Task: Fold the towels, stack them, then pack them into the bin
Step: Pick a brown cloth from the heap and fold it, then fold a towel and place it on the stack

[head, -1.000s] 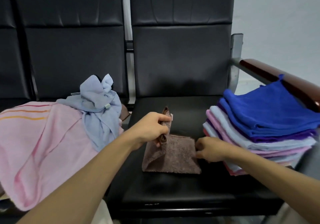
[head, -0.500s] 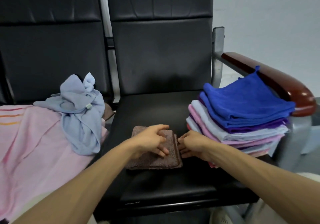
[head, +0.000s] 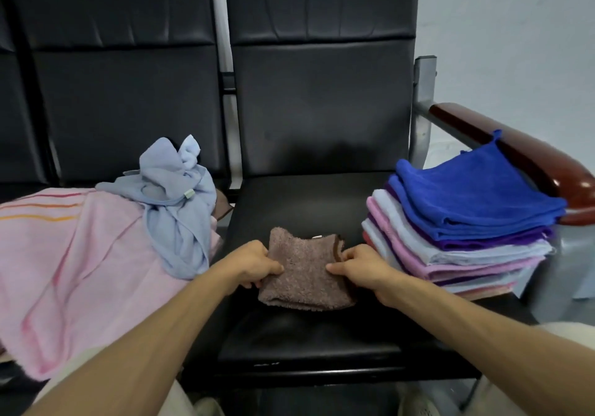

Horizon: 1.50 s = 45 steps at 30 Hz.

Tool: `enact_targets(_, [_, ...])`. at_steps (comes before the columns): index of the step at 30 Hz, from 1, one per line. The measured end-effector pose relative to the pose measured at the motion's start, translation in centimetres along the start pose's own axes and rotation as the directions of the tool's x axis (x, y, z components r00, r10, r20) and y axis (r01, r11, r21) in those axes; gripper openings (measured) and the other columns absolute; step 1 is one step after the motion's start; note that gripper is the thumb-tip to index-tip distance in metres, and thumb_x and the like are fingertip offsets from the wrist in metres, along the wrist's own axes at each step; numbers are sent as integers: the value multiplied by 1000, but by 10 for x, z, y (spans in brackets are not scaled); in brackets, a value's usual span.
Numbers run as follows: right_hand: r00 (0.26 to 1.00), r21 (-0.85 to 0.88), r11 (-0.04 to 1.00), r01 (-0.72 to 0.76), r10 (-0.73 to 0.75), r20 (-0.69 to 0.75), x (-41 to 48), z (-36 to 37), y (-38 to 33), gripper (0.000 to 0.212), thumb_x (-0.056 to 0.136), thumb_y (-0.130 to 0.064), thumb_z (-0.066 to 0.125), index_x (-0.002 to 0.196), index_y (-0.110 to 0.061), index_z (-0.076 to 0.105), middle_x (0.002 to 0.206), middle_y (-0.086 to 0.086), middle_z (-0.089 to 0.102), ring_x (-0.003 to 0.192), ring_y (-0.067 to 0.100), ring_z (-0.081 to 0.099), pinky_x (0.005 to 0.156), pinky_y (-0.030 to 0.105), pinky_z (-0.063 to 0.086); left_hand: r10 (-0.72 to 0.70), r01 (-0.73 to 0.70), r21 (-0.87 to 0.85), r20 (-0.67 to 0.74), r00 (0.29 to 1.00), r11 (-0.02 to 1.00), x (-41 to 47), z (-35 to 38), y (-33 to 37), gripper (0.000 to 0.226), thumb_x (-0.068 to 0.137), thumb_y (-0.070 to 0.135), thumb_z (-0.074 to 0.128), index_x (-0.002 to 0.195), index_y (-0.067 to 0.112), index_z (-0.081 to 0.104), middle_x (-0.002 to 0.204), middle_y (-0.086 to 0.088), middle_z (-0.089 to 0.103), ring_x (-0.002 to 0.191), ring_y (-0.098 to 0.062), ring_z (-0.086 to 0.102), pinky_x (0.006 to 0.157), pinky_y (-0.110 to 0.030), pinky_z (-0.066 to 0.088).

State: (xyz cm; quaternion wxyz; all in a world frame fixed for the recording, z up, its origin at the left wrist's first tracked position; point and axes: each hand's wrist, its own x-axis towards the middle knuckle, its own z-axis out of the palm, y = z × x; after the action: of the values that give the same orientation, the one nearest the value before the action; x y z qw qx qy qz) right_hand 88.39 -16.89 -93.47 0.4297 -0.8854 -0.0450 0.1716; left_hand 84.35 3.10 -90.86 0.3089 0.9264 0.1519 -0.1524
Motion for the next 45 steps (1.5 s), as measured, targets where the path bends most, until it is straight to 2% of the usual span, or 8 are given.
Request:
enact_targets(9, [829, -245, 860, 448, -502, -248, -43, -81, -63, 23, 89, -26, 64, 110, -17, 59, 100, -6, 61, 92, 9, 55, 72, 17, 35, 100, -259, -617, -280, 955, 743, -34, -24, 47, 13, 91, 23, 62, 98, 12, 60, 97, -7, 64, 85, -17, 62, 65, -27, 46])
enact_targets(17, [804, -342, 902, 262, -401, -440, -69, -229, -51, 17, 88, -24, 66, 75, -21, 55, 74, -7, 56, 79, 14, 53, 58, 23, 31, 339, -359, -773, -198, 920, 524, -42, -4, 189, 6, 94, 15, 57, 98, 11, 55, 97, -9, 65, 81, -19, 64, 66, -35, 55])
enact_targets(20, [828, -387, 913, 129, -314, -464, -68, -257, -30, 27, 90, -24, 63, 68, -19, 47, 71, -4, 52, 80, 21, 51, 60, 26, 28, 386, -386, -707, -172, 906, 592, -35, 12, 227, 7, 96, 18, 55, 98, 11, 55, 95, -7, 65, 81, -17, 65, 61, -29, 56])
enact_targets(25, [891, -499, 866, -17, -213, -401, -50, -259, 0, 25, 93, -21, 55, 115, -8, 54, 116, 11, 61, 107, 28, 56, 83, 30, 41, 352, -330, -583, -80, 933, 742, -10, 38, 242, 19, 94, 25, 58, 106, 10, 56, 106, -9, 65, 95, -23, 66, 70, -35, 59])
enact_targets(35, [941, -697, 714, -63, -190, -279, -43, -229, -9, 31, 93, -4, 48, 123, 3, 41, 115, 19, 57, 97, 30, 58, 68, 30, 39, 296, -267, -523, -29, 955, 809, 1, 46, 227, 22, 93, 21, 59, 107, 3, 61, 103, -13, 68, 93, -23, 67, 76, -34, 58])
enact_targets(39, [888, -789, 610, -69, -323, -328, -56, -220, -24, 35, 90, 3, 47, 124, -2, 40, 120, 18, 54, 108, 32, 54, 79, 36, 46, 327, -329, -326, -65, 943, 886, -17, 34, 215, 28, 96, 27, 54, 97, 0, 62, 84, -11, 64, 58, -16, 57, 47, -23, 41])
enact_targets(42, [825, -899, 434, -57, -487, -287, -63, -206, -44, 34, 88, -2, 50, 122, -7, 43, 122, 14, 53, 115, 32, 48, 87, 39, 45, 347, -372, -316, -135, 928, 873, -28, 19, 198, 19, 98, 29, 49, 96, 11, 54, 88, -7, 64, 56, -16, 58, 46, -24, 36])
enact_targets(45, [807, -883, 458, 103, -557, -195, -63, -173, -73, 29, 91, -16, 53, 119, -11, 47, 119, 9, 53, 114, 28, 49, 86, 39, 46, 359, -430, -420, -240, 902, 799, -41, -10, 161, 12, 98, 23, 48, 105, 15, 53, 89, -5, 67, 57, -14, 59, 45, -25, 37])
